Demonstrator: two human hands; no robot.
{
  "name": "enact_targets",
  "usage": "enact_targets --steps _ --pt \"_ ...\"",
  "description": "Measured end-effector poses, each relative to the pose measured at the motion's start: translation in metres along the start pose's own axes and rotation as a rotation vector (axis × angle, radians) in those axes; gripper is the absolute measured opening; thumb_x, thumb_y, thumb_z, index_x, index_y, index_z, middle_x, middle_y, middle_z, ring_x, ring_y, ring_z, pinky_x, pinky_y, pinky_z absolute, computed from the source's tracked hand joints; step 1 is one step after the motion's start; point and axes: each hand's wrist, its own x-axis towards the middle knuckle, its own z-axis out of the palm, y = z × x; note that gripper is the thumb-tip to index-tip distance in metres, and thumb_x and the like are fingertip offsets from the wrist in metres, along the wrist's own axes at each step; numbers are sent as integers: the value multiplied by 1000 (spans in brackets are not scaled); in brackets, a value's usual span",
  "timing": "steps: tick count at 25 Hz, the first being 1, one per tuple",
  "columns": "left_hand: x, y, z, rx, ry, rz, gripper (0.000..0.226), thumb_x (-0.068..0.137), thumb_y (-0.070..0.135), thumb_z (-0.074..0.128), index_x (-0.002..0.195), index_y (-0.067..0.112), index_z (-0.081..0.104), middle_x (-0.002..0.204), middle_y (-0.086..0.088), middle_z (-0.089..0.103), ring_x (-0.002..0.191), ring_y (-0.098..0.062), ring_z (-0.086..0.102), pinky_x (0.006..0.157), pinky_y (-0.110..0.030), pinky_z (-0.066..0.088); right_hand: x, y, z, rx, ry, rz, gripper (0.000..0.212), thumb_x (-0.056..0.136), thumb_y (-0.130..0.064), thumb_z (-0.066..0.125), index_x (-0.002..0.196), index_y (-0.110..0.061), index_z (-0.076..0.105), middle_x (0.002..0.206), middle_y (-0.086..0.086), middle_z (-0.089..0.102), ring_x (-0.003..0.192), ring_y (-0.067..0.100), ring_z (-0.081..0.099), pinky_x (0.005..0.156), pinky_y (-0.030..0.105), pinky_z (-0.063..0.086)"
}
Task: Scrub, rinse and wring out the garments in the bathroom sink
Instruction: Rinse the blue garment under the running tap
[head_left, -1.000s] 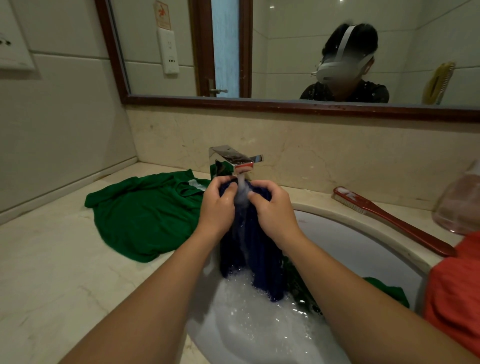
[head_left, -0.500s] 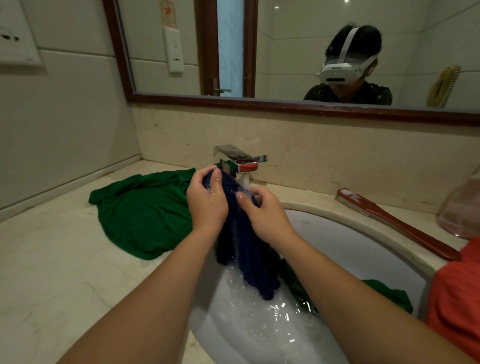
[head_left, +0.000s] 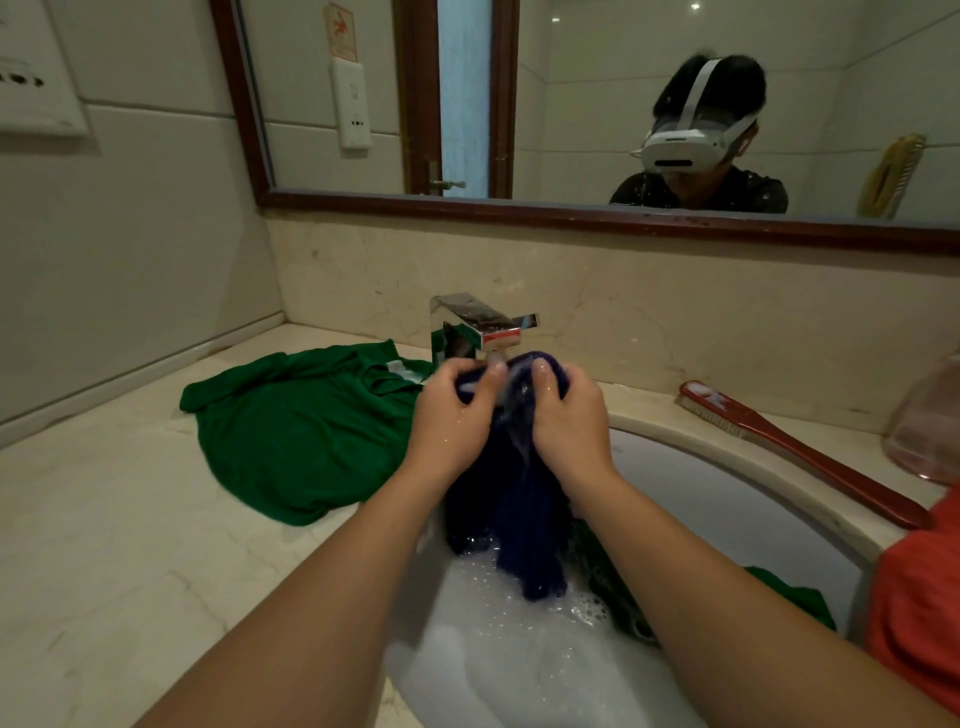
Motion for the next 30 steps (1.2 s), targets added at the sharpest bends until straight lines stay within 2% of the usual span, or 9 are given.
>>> enact_targets --steps 4,9,10,13,17,20,24,27,30 --pt "-2 -4 5 101 -127 -24 31 86 43 77 99 19 62 92 3 68 81 -9 65 66 -23 48 5 -3 -6 88 -26 64 31 106 -37 52 98 -12 69 87 2 71 81 18 67 71 36 51" --pt "2 10 2 -110 -5 -146 5 93 26 71 90 24 68 83 5 71 74 -10 68 63 -22 51 -1 -3 3 110 -123 104 36 107 -40 49 94 -12 67 89 11 72 85 29 69 76 47 54" --pt "3 14 2 -126 18 -179 13 95 21 67 83 24 69 76 5 69 66 -6 66 58 -19 50 -1 -2 5 107 -135 103 37 107 -41 49 93 -11 66 88 11 72 86 30 68 79 50 54" --pt "6 15 -2 -83 86 -208 26 98 20 60 74 18 69 65 6 65 55 0 60 50 -14 44 -8 -2 9 103 -238 104 30 103 -46 55 104 -18 65 94 1 73 92 19 70 84 42 56" --pt "8 5 -4 -64 136 -144 21 102 30 59 94 15 69 75 12 64 67 3 58 53 -5 40 -16 -1 9 59 -323 23 35 98 -36 67 128 -23 54 111 -15 64 105 9 65 90 29 53" --pt "6 3 -3 -36 63 -110 34 103 38 54 83 15 67 71 7 65 60 3 58 53 -9 41 -9 0 6 -25 -219 -56 16 102 -31 58 101 -19 68 91 -5 70 85 12 65 76 35 53" --pt "0 -1 3 -33 -104 -102 37 89 45 74 108 13 70 95 1 73 85 -8 70 74 -19 54 -4 -6 1 87 -126 72 36 107 -33 48 86 -10 66 78 8 68 72 18 62 61 32 46" --pt "-3 5 3 13 -50 -105 25 96 33 66 89 9 70 75 1 68 63 -3 62 59 -18 47 -5 -5 1 154 -160 122 40 108 -37 46 91 -9 69 85 13 72 78 24 66 71 41 52" --pt "3 11 -2 -78 75 -247 31 99 25 60 72 12 70 63 1 65 58 -9 61 54 -20 45 -10 -5 4 162 -235 124 31 107 -37 50 100 -18 72 93 1 74 91 16 69 78 31 54"
